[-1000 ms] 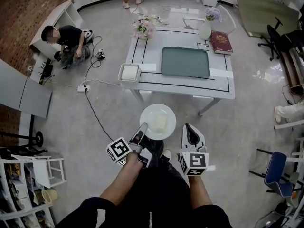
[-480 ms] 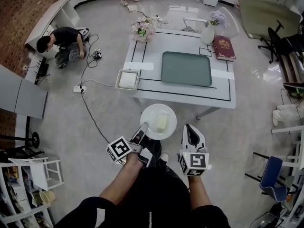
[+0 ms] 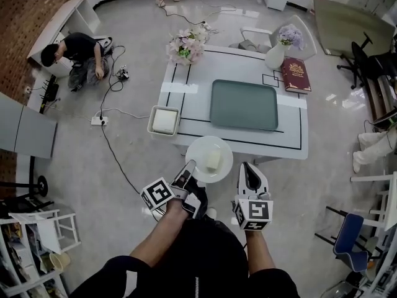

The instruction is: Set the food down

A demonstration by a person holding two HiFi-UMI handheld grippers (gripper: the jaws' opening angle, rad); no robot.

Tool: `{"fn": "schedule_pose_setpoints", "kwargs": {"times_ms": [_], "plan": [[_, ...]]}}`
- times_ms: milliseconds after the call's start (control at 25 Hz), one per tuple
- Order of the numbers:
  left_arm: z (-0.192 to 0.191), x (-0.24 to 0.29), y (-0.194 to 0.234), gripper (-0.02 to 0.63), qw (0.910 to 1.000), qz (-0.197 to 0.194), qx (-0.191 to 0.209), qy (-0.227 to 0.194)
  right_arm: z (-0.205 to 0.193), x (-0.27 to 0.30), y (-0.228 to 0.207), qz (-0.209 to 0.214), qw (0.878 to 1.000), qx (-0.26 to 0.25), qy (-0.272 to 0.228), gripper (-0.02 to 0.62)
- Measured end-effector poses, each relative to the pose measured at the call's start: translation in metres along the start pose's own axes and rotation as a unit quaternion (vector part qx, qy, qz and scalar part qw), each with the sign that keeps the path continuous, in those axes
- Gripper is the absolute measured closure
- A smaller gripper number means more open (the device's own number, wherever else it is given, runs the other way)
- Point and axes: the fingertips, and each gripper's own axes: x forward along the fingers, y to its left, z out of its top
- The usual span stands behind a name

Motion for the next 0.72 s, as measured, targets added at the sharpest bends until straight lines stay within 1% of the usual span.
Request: {"fn": "schedule_pose_setpoints", "kwargs": {"times_ms": [400, 720], "plan": [[0.045, 0.042, 0.002, 0.591, 1.0000, 0.002, -0.005, 0.008, 0.021, 0.055, 0.000, -0.008, 1.000, -0.009, 0.011, 0.586], [0.068, 0.070, 0.006, 0.591, 0.9996, 0.001, 0.000, 0.027, 0.029, 0.078, -0.007, -0.032, 0.999, -0.010, 0.011, 0.586]]}}
